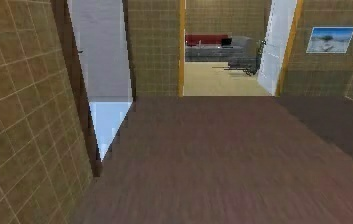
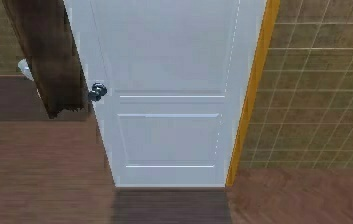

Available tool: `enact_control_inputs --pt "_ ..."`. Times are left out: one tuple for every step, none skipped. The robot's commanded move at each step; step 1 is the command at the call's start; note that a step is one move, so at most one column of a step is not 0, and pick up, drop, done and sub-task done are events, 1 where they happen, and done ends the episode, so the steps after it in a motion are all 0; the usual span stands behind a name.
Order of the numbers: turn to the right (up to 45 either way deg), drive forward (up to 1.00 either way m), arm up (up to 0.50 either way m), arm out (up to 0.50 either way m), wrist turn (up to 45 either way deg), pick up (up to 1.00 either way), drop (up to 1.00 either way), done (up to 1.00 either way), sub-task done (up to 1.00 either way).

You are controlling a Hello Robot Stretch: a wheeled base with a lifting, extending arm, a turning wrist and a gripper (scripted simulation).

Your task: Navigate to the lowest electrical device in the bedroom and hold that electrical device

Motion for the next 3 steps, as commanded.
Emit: enact_control_inputs --pt "0.0 0.7 0.0 0.0 0.0 0.0 0.0 0.0 0.0" --pt "-15.0 0.0 0.0 0.0 0.0 0.0 0.0 0.0 0.0" --pt "0.0 1.0 0.0 0.0 0.0 0.0 0.0 0.0 0.0"
